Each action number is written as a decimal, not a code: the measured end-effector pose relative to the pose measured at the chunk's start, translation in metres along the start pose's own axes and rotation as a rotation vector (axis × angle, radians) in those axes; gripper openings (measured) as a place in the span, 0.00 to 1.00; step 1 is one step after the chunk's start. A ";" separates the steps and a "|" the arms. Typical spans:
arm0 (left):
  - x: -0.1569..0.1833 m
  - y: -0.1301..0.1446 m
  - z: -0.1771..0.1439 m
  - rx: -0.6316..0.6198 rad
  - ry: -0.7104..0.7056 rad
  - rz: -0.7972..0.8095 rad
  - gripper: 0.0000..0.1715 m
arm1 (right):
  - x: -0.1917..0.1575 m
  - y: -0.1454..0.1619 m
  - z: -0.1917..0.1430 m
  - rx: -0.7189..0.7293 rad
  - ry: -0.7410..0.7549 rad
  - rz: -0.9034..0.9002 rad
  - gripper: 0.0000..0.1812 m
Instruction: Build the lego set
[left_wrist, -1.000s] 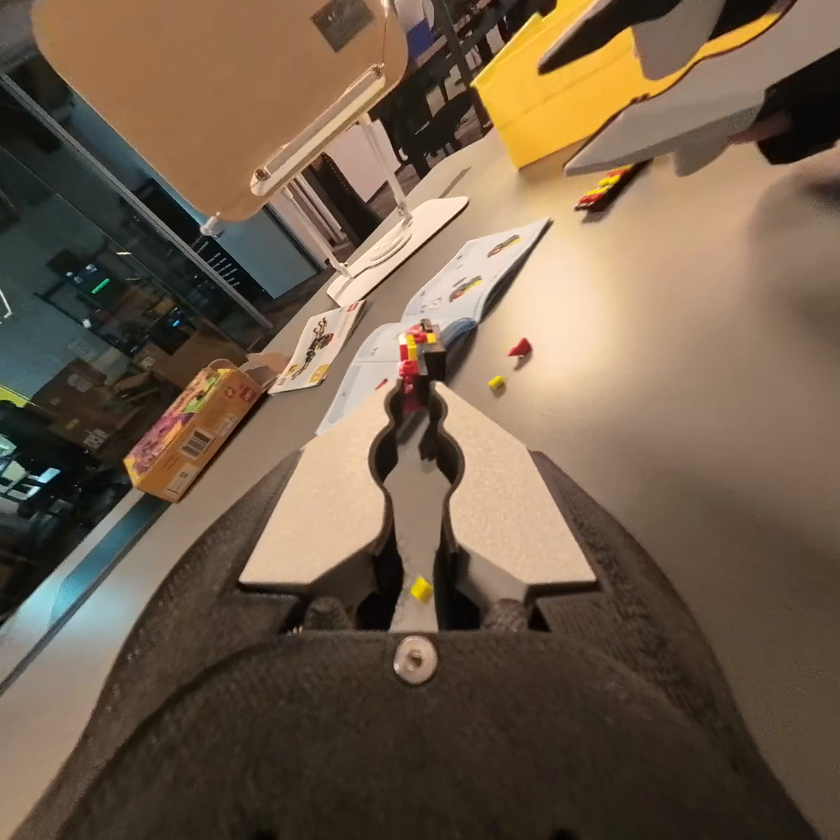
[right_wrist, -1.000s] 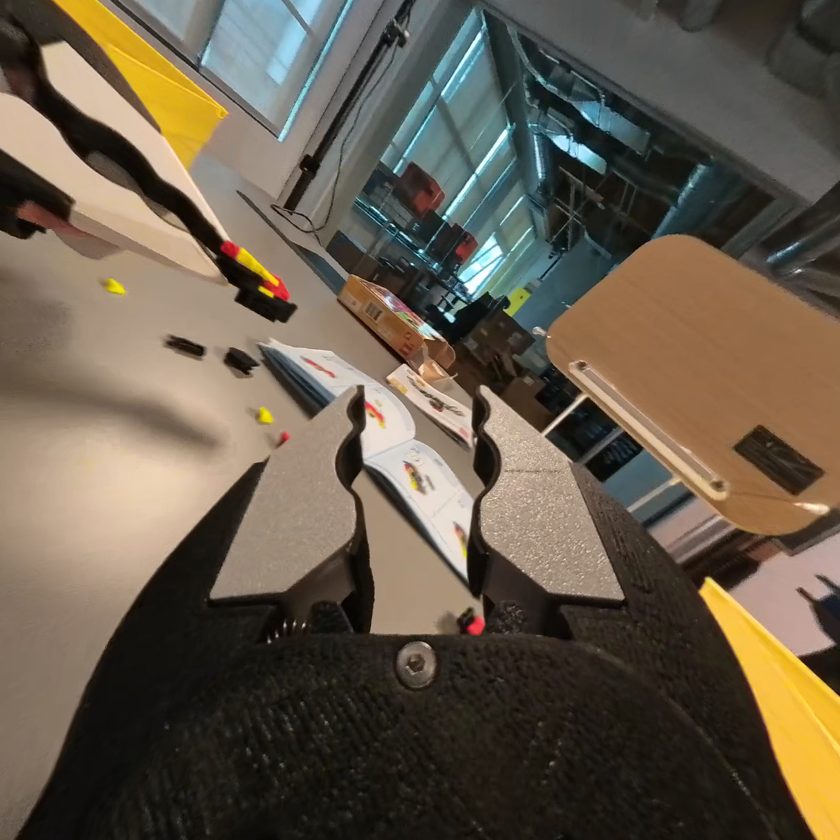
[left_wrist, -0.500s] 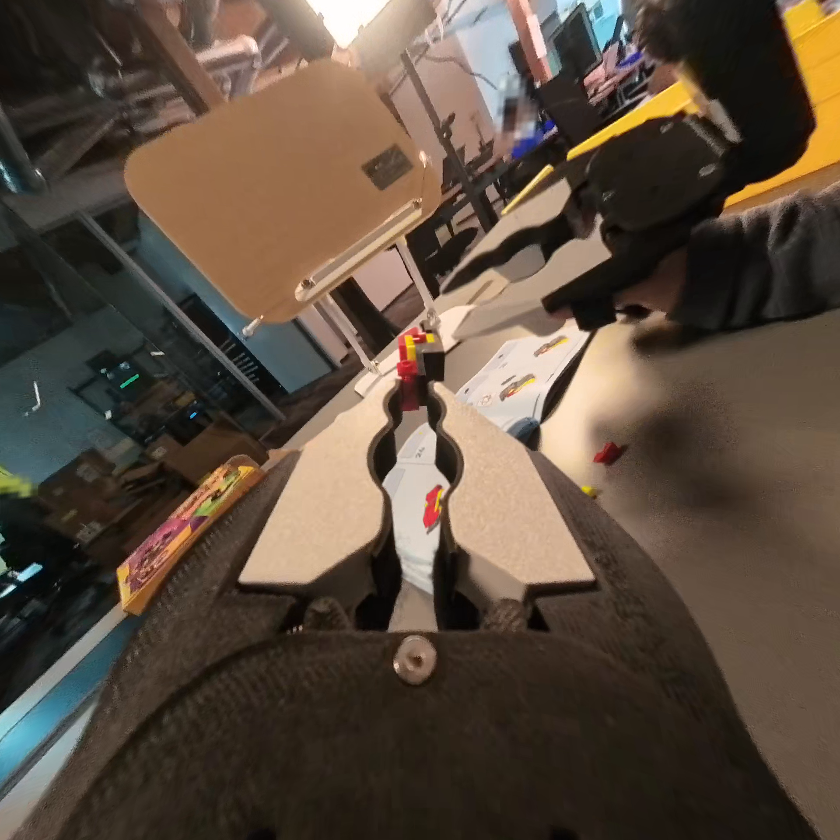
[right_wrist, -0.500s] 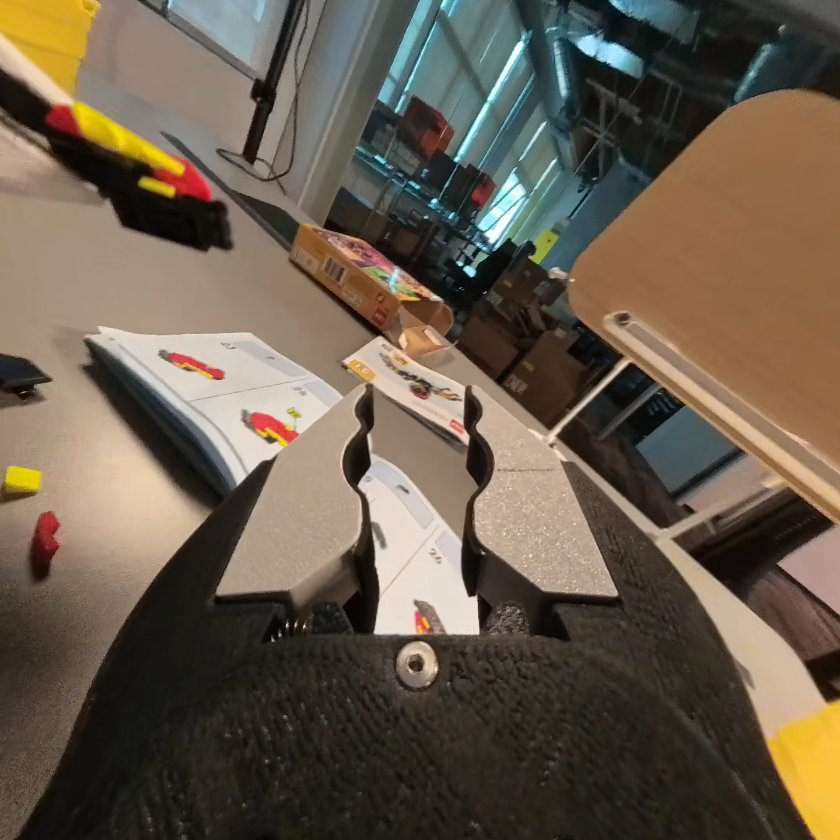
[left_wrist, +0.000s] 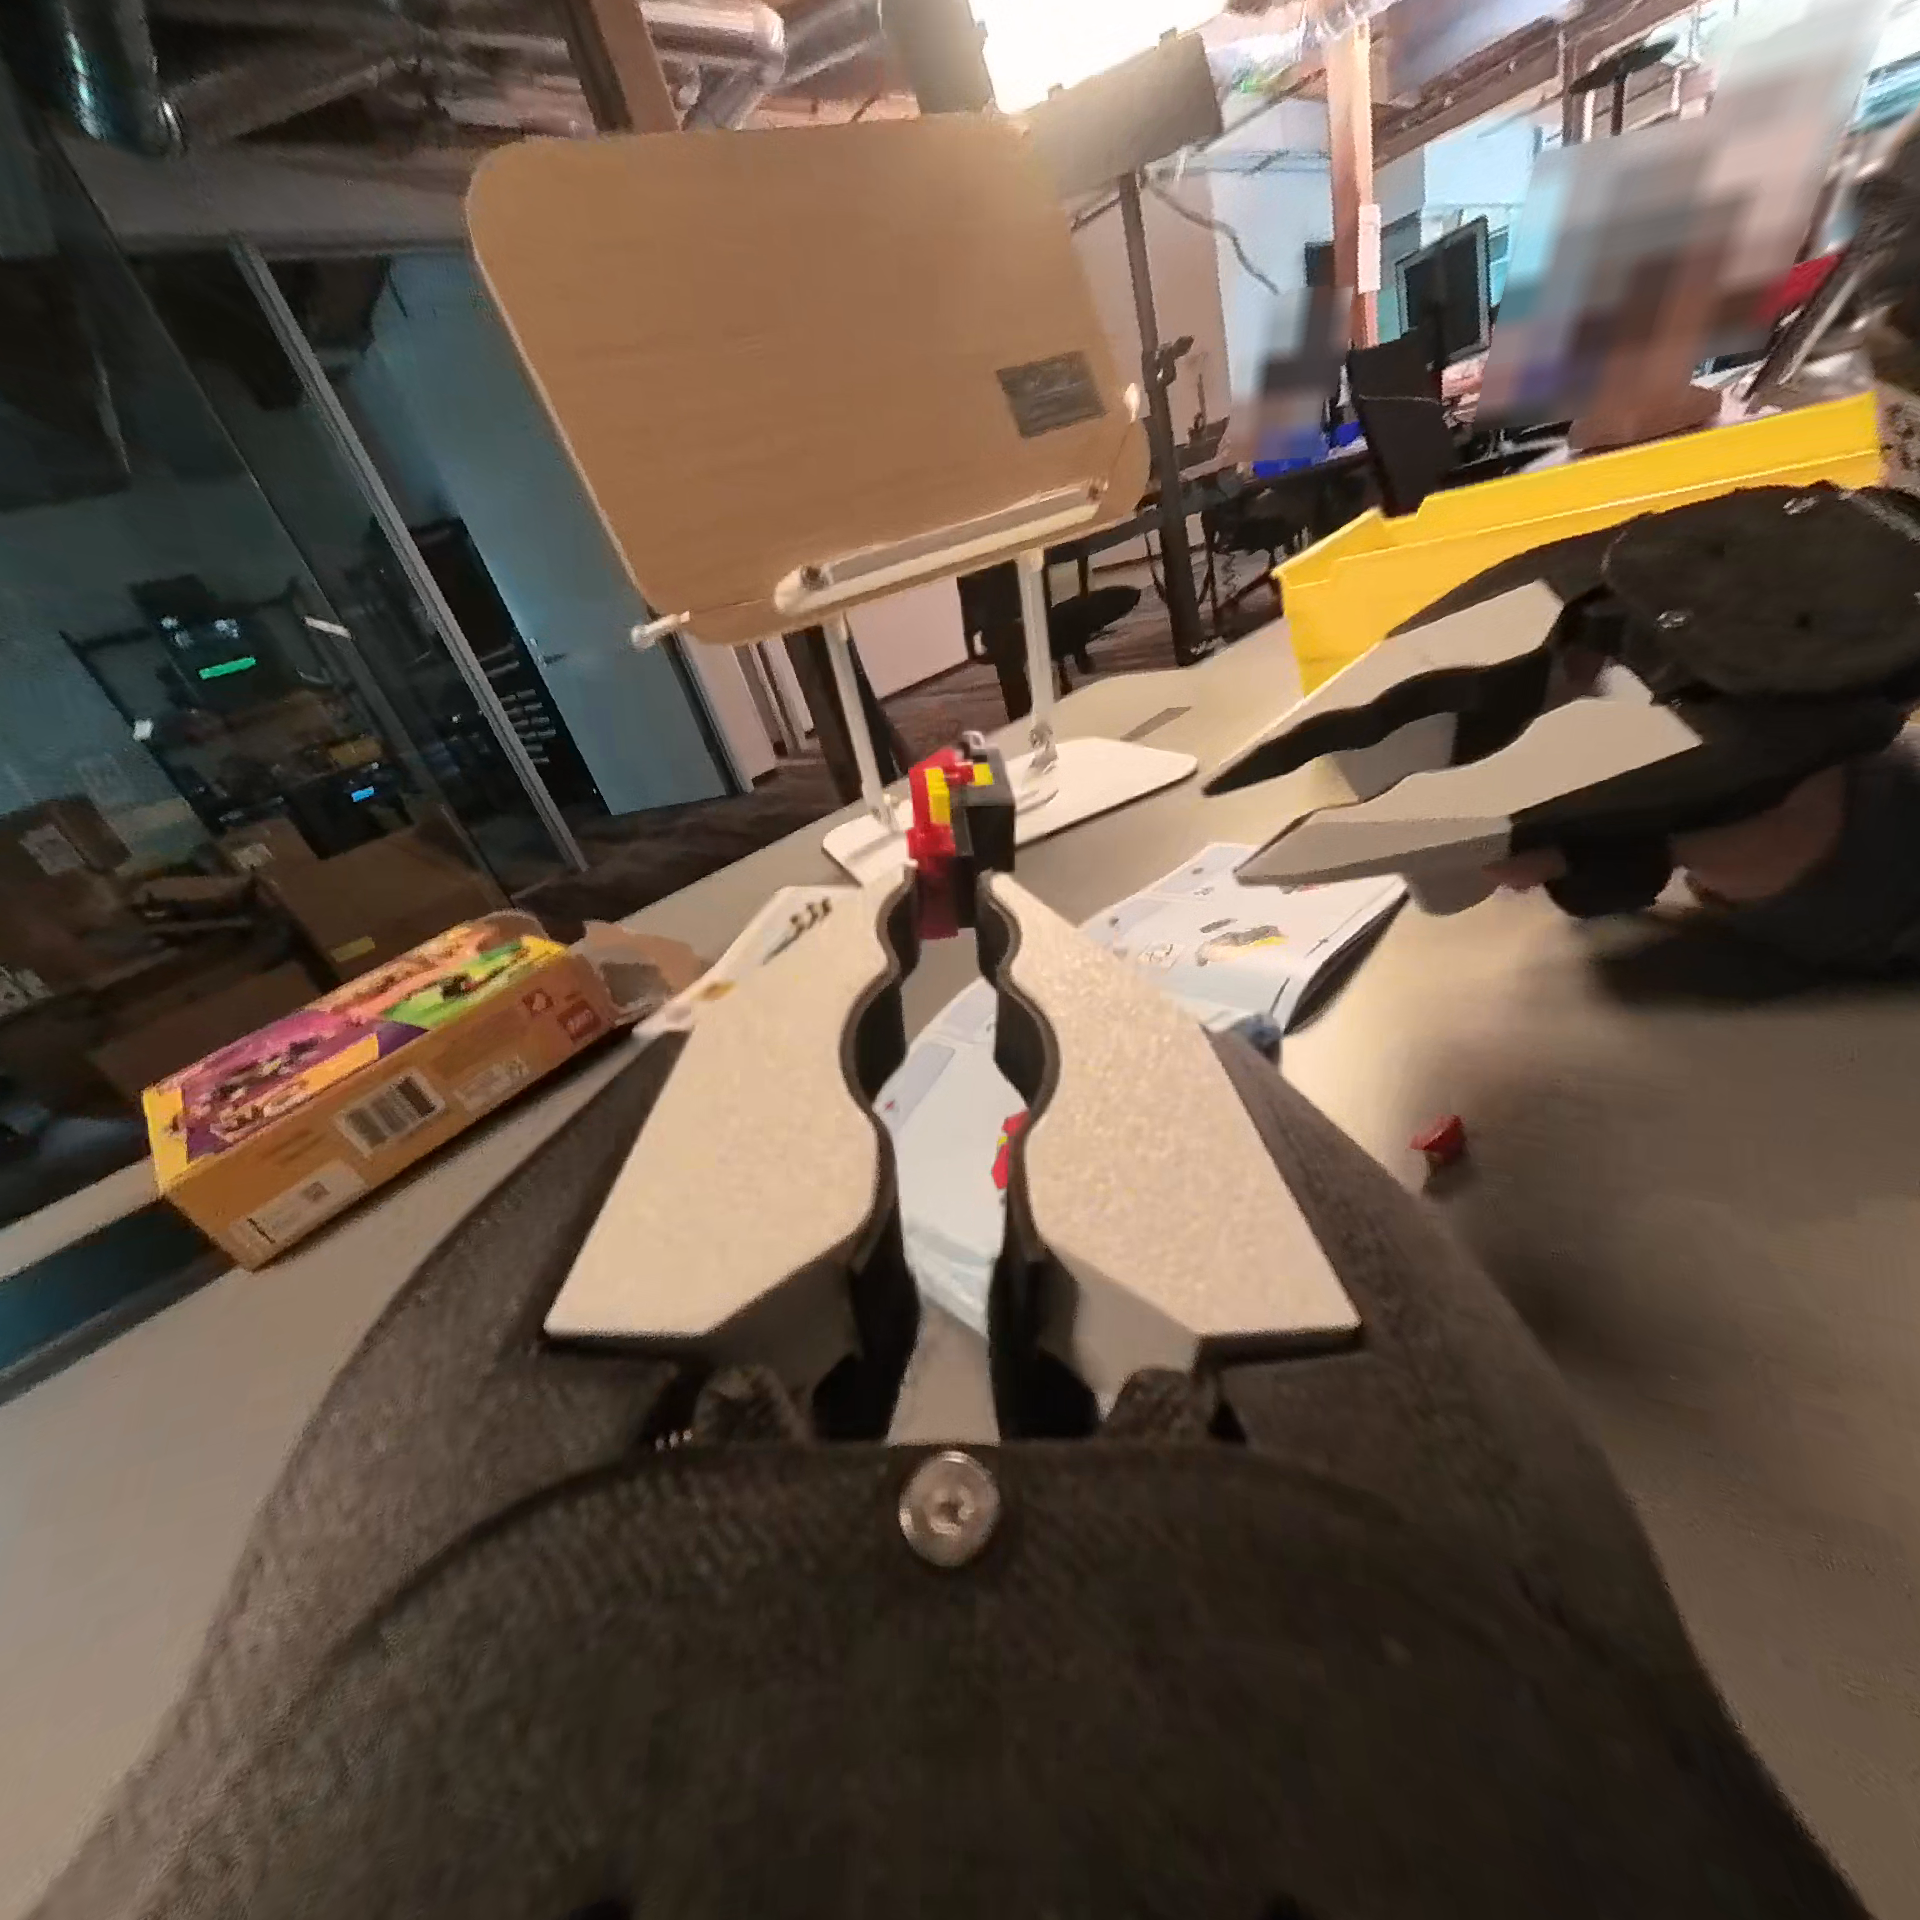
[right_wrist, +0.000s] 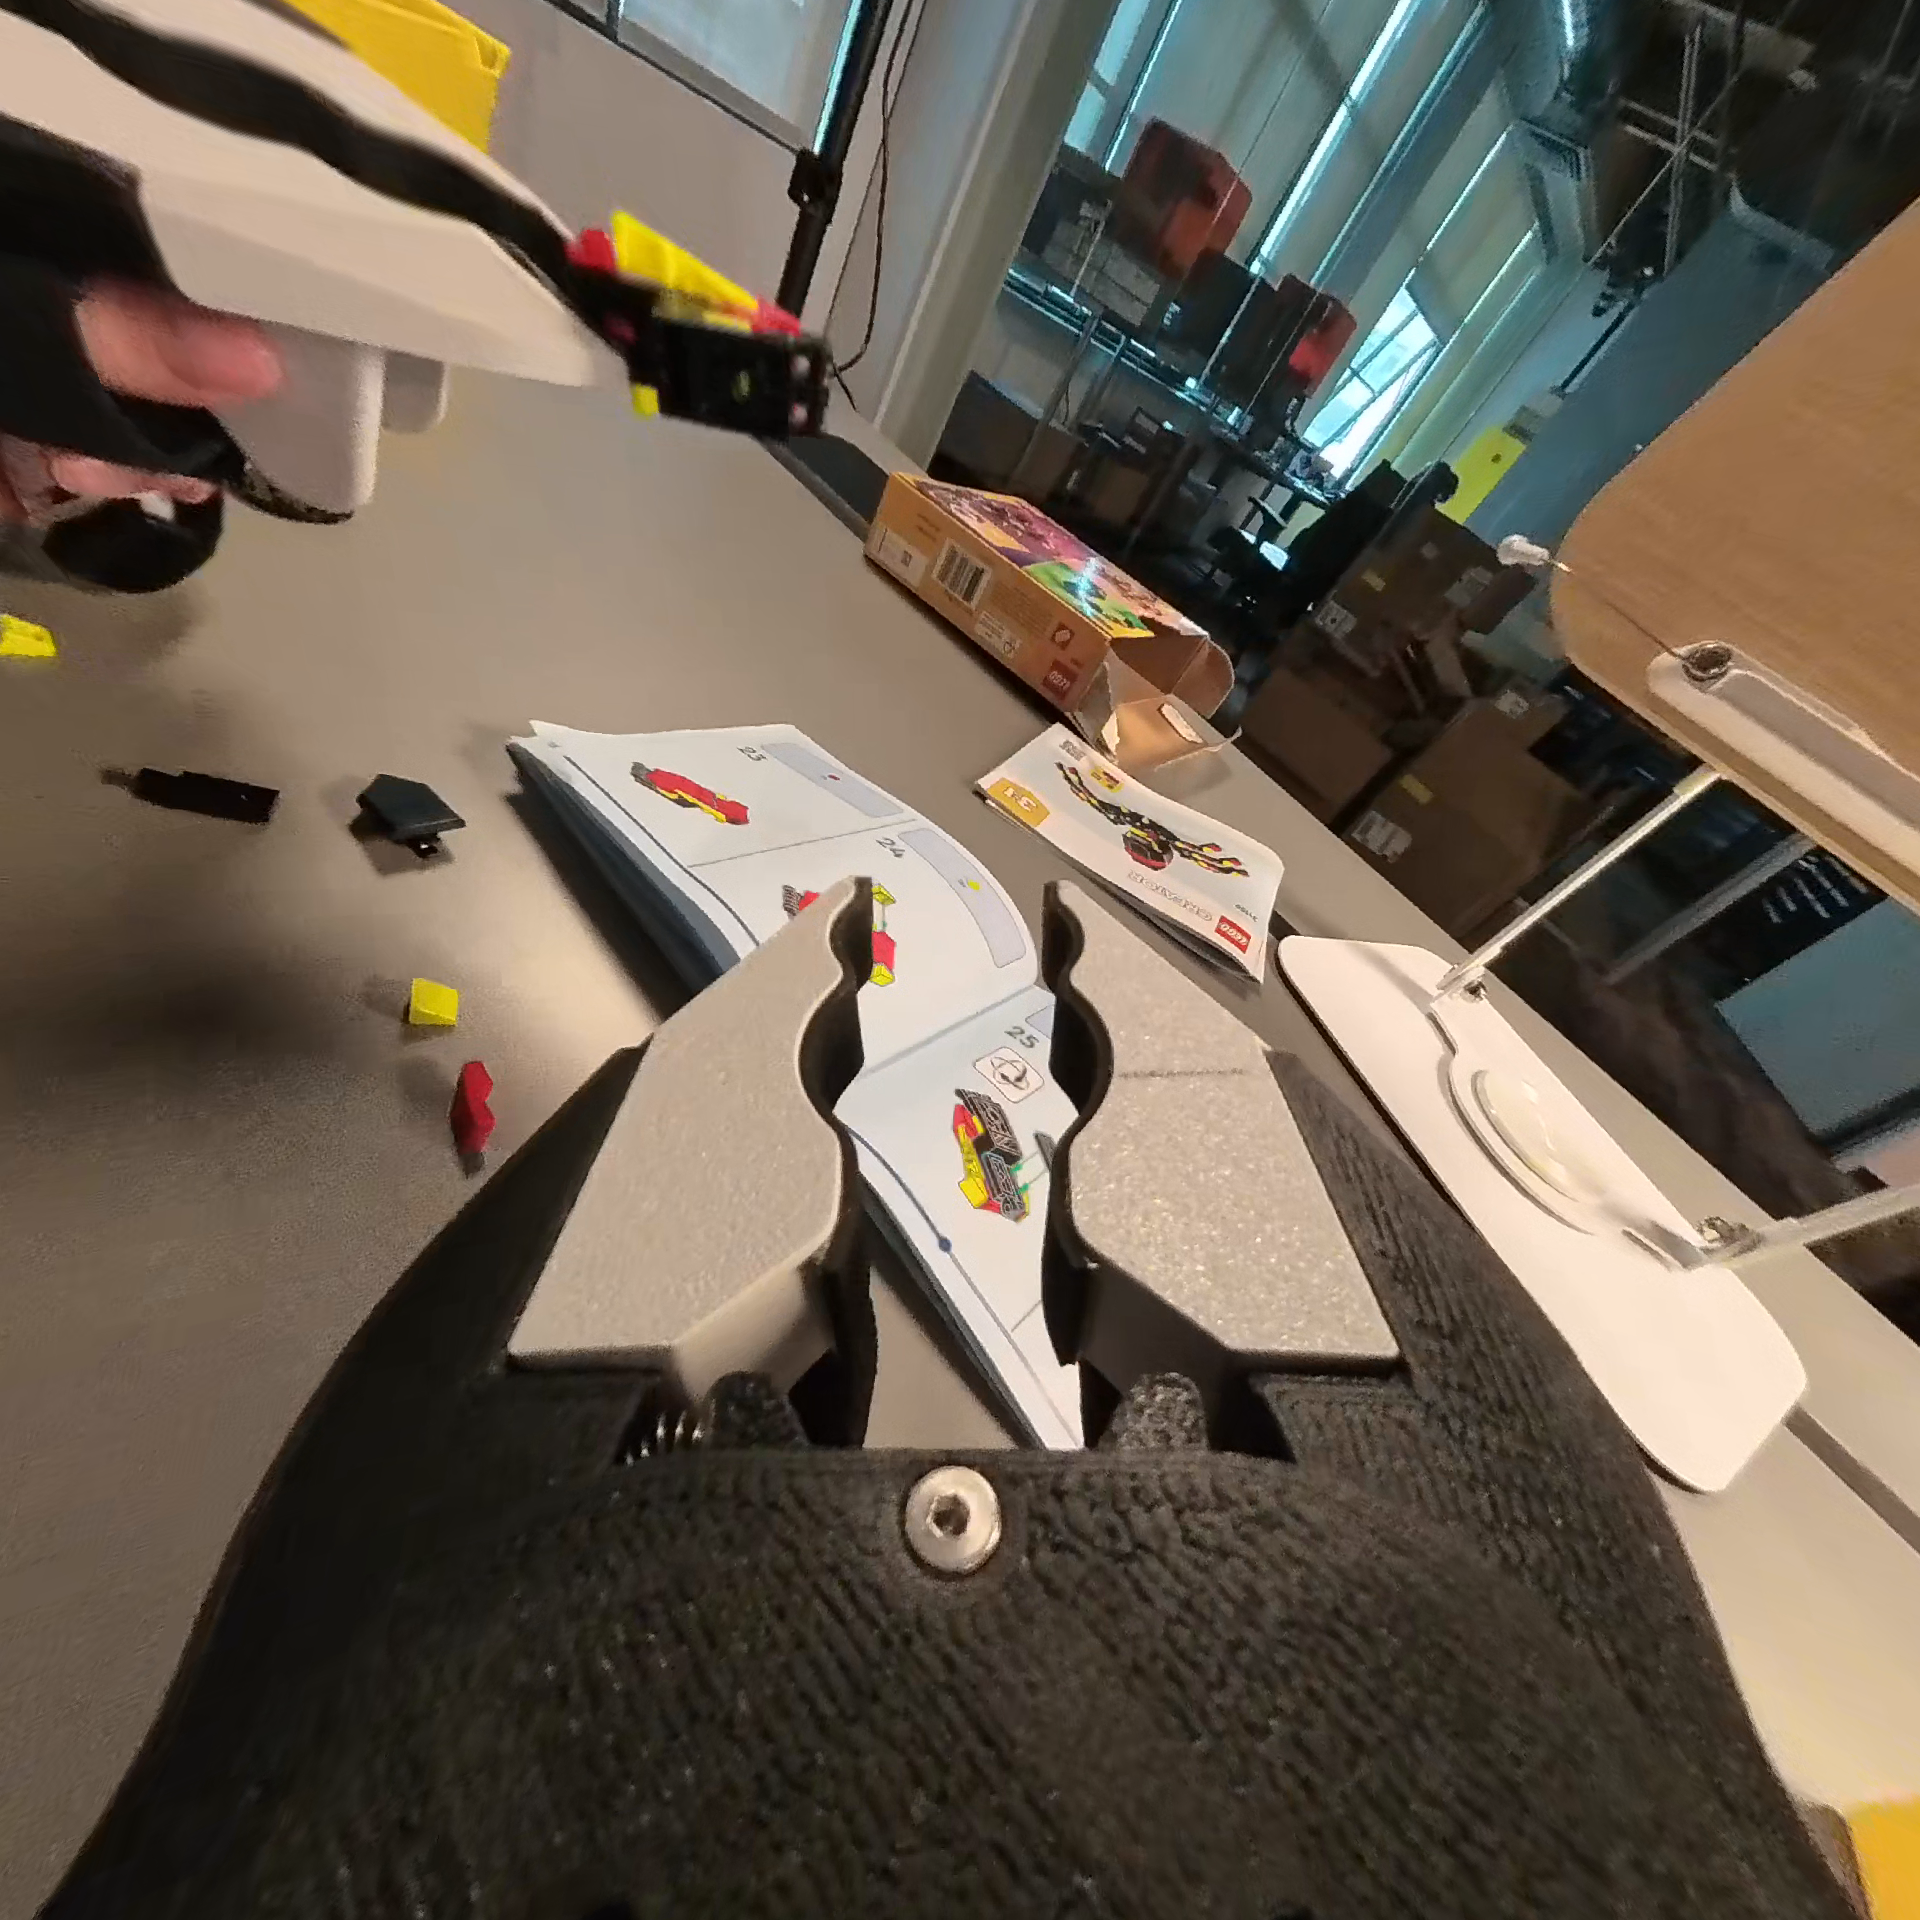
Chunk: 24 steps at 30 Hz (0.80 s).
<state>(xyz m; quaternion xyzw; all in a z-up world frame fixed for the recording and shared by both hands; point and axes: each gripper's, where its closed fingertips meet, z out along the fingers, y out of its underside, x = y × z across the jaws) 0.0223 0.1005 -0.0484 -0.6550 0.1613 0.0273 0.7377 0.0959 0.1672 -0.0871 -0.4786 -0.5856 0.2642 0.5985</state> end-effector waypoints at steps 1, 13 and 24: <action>-0.003 0.005 -0.002 -0.035 -0.007 0.000 0.05 | -0.001 0.000 0.001 -0.005 -0.004 -0.008 0.17; -0.010 0.032 -0.014 -0.205 -0.003 0.081 0.05 | -0.004 -0.002 0.003 0.018 -0.027 -0.022 0.14; 0.015 0.034 -0.010 -0.228 0.048 0.340 0.05 | 0.003 -0.008 -0.002 0.068 0.006 -0.012 0.13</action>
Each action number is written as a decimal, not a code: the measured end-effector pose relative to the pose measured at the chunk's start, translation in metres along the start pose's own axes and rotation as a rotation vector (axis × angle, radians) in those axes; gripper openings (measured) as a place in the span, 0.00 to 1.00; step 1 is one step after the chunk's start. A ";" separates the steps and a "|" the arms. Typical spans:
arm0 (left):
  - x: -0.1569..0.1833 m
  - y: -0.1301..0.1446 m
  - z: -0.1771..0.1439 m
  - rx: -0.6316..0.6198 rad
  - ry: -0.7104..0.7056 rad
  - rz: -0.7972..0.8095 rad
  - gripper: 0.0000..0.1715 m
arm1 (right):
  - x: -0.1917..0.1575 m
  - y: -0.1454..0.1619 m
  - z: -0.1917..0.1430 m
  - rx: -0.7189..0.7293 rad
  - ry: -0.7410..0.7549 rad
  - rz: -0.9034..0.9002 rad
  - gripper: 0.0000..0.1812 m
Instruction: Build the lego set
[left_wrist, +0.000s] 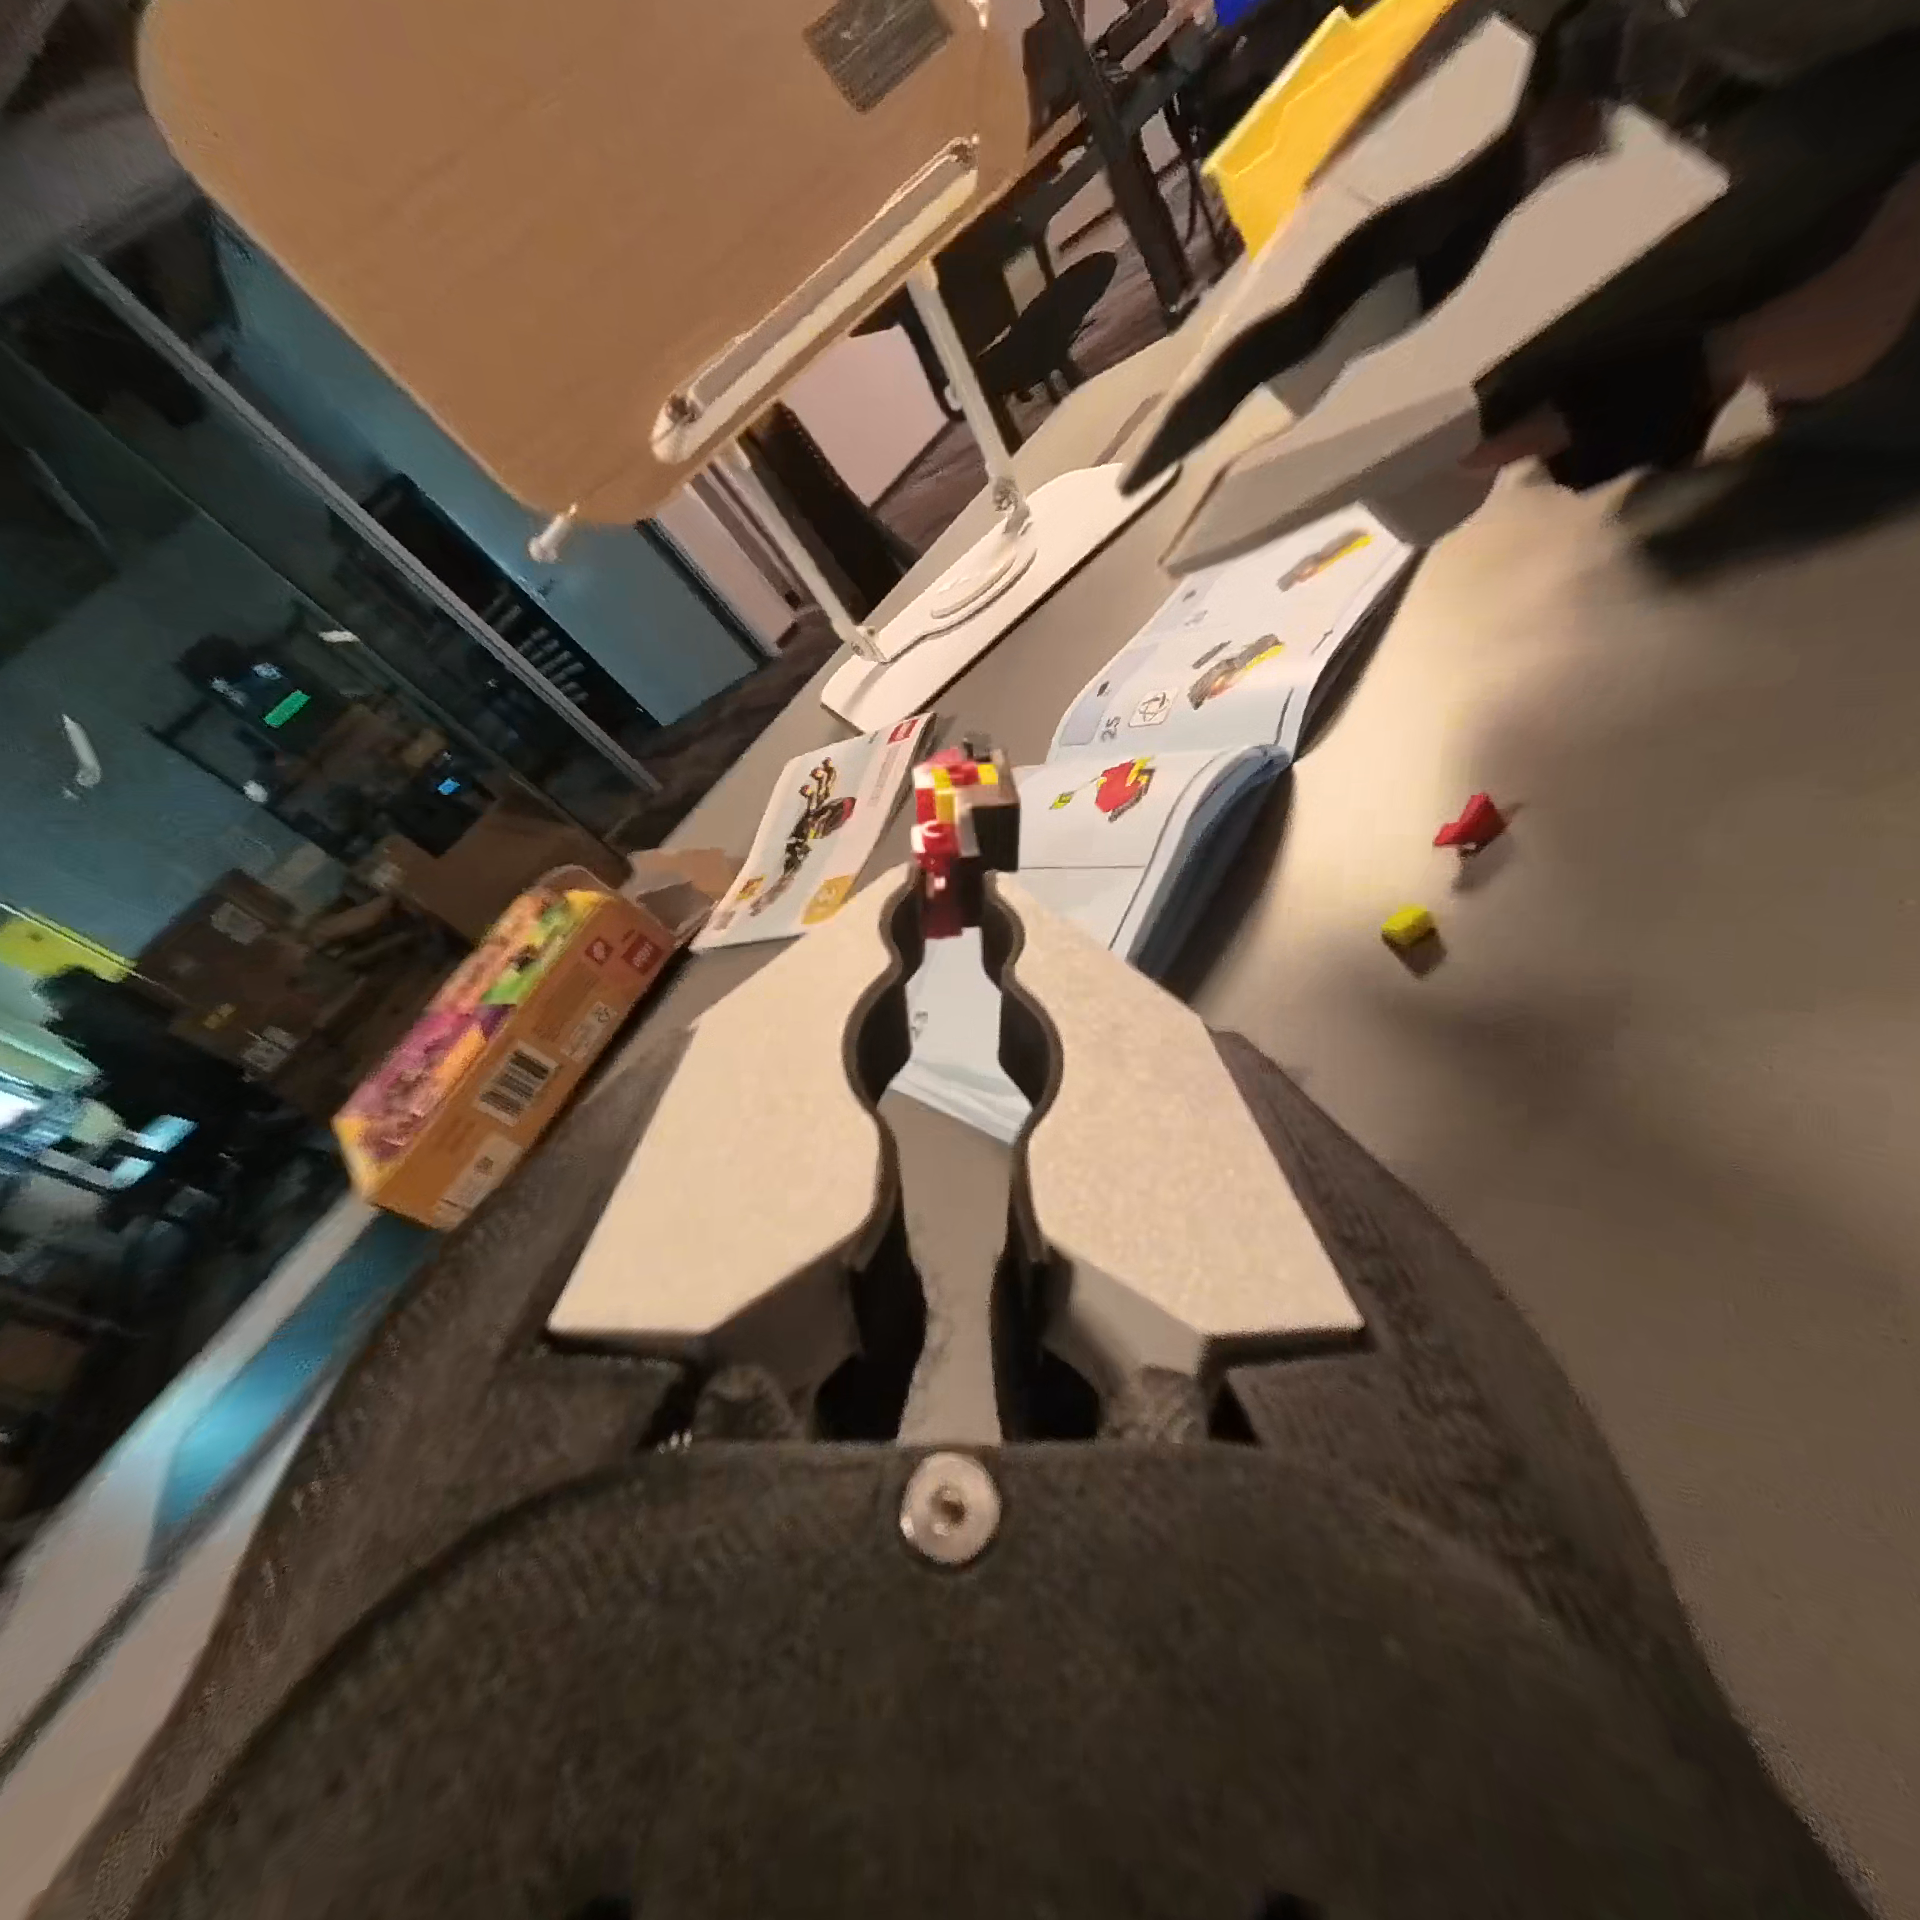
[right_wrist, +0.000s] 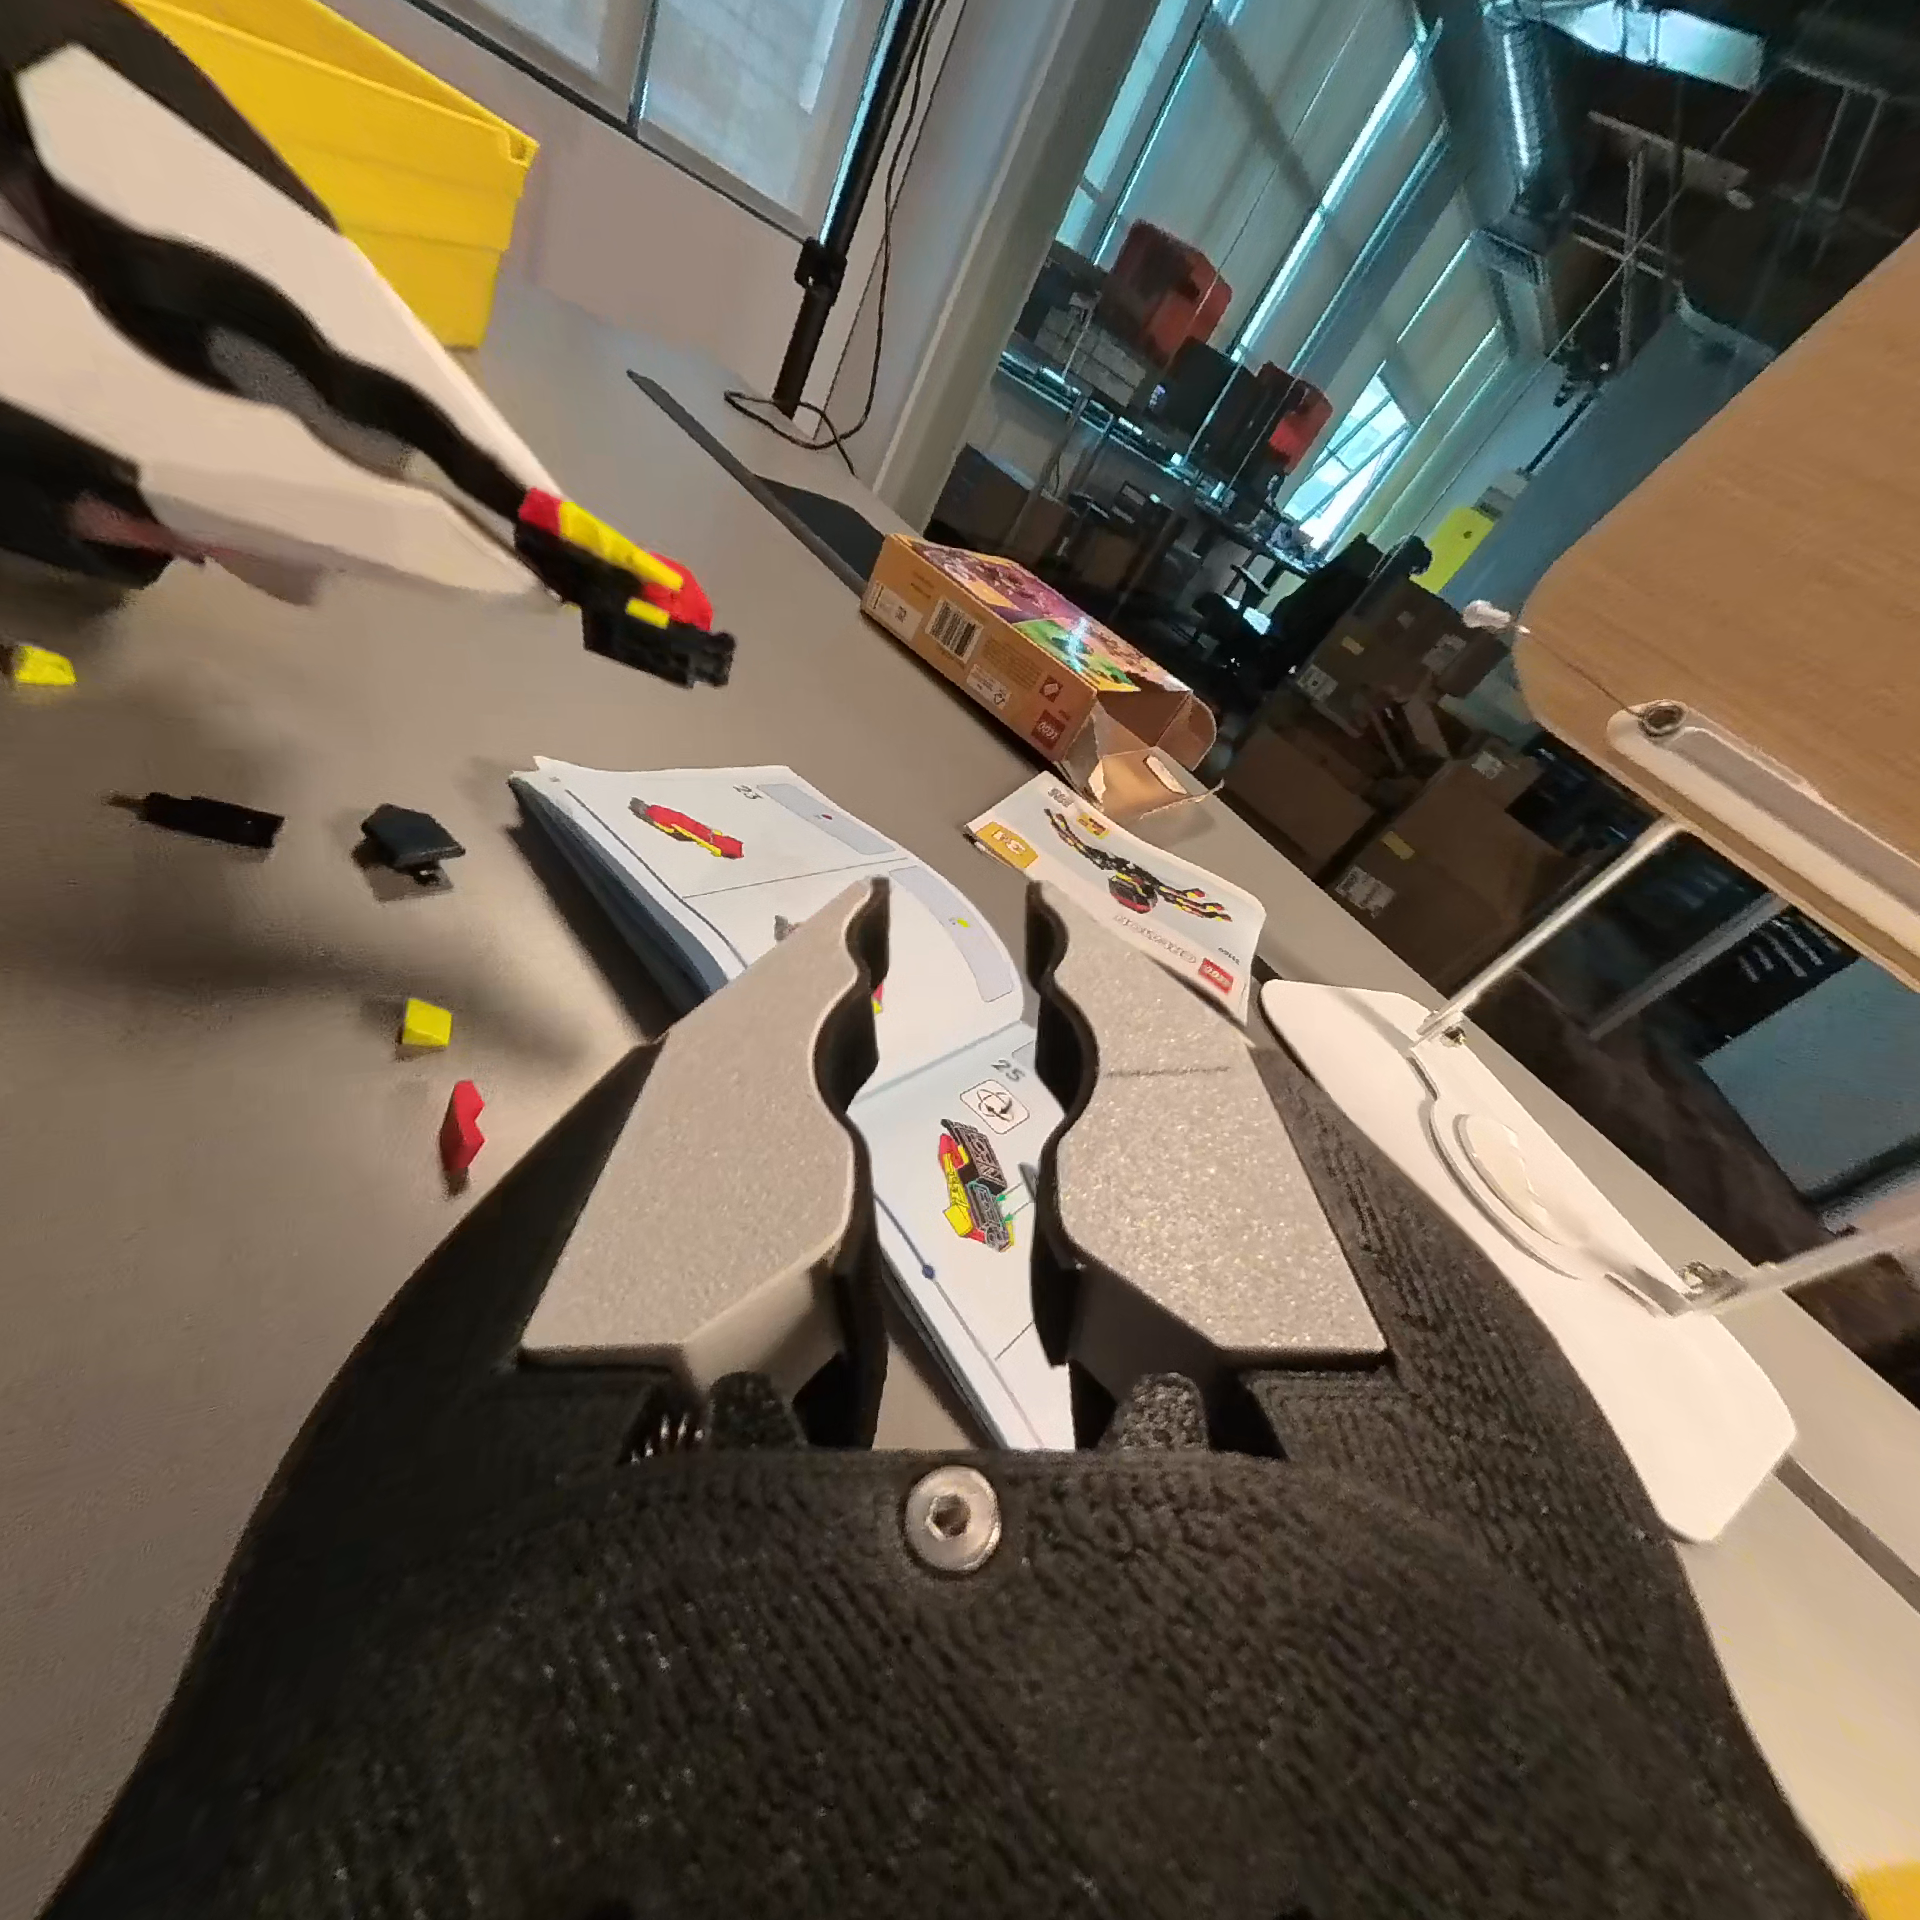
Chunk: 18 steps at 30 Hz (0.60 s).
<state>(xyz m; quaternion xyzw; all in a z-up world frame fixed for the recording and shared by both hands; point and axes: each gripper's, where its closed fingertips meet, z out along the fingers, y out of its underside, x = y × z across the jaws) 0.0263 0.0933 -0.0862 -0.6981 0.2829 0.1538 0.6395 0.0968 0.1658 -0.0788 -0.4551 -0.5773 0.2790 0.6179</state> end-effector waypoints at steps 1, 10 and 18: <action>0.002 -0.001 0.000 -0.008 -0.016 0.071 0.05 | 0.000 -0.002 0.000 0.014 0.000 0.005 0.13; 0.004 0.002 -0.007 -0.099 -0.165 0.623 0.05 | -0.012 -0.008 0.001 0.038 -0.046 -0.060 0.13; -0.003 0.023 -0.006 -0.117 -0.082 0.497 0.05 | -0.019 -0.021 -0.010 0.123 -0.112 0.001 0.14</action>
